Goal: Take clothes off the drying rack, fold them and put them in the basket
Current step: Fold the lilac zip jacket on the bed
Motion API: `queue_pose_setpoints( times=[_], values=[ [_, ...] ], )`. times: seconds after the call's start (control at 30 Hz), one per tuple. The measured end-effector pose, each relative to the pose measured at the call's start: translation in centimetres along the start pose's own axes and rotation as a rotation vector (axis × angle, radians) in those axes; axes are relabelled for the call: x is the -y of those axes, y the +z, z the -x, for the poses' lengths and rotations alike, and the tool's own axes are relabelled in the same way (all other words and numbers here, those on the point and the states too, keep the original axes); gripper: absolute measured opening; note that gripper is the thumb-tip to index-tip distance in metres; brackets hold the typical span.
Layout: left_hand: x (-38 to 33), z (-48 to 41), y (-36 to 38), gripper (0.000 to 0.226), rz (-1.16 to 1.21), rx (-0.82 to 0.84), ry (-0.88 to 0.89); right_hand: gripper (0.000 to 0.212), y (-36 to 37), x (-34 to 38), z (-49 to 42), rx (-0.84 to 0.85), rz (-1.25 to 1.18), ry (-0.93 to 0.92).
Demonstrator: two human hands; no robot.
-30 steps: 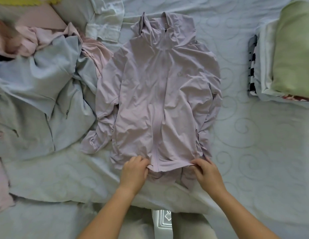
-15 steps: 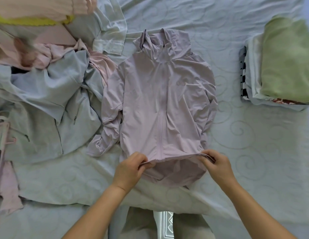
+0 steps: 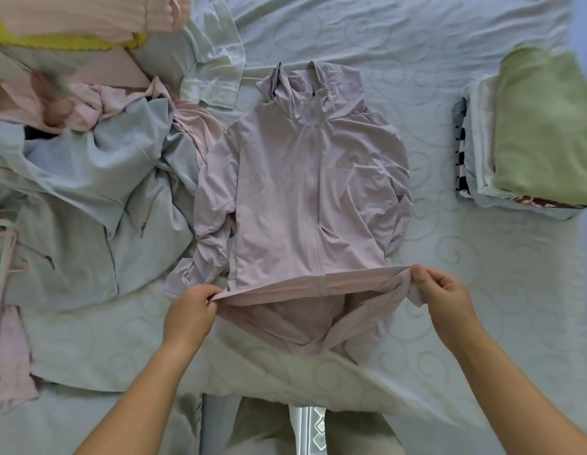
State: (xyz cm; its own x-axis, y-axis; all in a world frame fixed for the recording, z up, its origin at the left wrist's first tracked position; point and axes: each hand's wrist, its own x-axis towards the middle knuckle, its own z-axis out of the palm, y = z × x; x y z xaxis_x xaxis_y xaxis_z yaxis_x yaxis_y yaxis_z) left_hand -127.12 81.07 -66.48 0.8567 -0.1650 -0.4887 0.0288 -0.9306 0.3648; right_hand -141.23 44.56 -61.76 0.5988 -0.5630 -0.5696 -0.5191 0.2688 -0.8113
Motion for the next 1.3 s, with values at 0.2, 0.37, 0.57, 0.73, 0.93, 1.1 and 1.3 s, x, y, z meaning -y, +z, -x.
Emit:
queue_pose_setpoints(
  times=[0.2,0.37,0.57,0.73,0.93,1.1,1.3],
  values=[
    [-0.2,-0.1,-1.6,0.023,0.274,-0.129,-0.108,0.064,-2.2,-0.1,-1.3,0.051,-0.077,-0.006],
    [-2.4,0.8,-2.7,0.022,0.78,-0.07,-0.143,0.072,-3.9,0.2,-0.9,0.057,-0.037,0.045],
    [-4.1,2.3,-4.7,0.008,0.878,0.046,-0.083,0.012,-5.2,1.3,0.5,0.052,0.253,0.047],
    [-4.3,3.1,-6.1,0.011,0.875,-0.003,0.044,0.039,-6.6,0.6,0.5,-0.027,0.582,-0.143],
    [-4.3,4.1,-7.7,0.034,0.523,0.179,0.387,0.058,-5.9,1.4,0.5,0.118,0.794,-0.373],
    [-3.4,3.8,-8.8,0.029,0.414,0.185,0.41,0.069,-7.3,1.8,-0.5,0.155,0.797,-0.444],
    [-3.3,3.6,-8.8,0.05,0.351,0.176,0.4,0.076,-7.1,2.2,-0.3,0.201,0.846,-0.45]
  ],
)
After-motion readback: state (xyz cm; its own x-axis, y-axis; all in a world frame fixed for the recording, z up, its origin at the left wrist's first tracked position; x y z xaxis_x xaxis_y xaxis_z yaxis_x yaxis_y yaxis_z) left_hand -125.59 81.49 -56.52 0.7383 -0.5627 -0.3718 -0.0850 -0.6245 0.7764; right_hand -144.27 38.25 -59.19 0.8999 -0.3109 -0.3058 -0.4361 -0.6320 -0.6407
